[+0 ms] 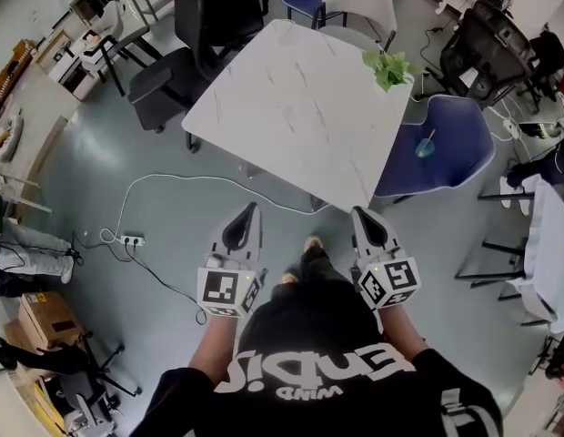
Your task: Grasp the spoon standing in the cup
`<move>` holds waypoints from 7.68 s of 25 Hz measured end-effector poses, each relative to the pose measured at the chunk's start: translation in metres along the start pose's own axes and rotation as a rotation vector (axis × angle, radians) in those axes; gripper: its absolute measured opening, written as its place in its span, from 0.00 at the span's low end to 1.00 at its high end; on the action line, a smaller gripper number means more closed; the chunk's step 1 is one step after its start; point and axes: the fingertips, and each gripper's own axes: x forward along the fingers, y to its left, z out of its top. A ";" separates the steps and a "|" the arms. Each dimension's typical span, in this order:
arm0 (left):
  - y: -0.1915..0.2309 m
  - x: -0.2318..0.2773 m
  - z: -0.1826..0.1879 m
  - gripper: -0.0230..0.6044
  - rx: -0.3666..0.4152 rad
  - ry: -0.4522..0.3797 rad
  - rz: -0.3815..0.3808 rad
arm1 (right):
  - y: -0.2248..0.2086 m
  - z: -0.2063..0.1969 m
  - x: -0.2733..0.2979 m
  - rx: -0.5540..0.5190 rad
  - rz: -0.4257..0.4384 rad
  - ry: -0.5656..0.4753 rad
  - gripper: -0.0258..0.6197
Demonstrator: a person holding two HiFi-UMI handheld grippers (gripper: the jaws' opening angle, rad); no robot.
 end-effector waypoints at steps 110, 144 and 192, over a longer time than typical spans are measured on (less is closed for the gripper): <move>0.234 0.408 0.017 0.06 -0.052 0.141 -0.141 | -0.200 0.053 0.602 -0.057 0.023 0.152 0.33; 0.271 0.463 -0.049 0.06 -0.153 0.248 -0.124 | -0.254 0.046 0.732 -0.061 -0.062 0.151 0.24; 0.260 0.439 -0.018 0.06 -0.126 0.191 -0.134 | -0.236 0.142 0.696 -0.194 -0.061 0.017 0.09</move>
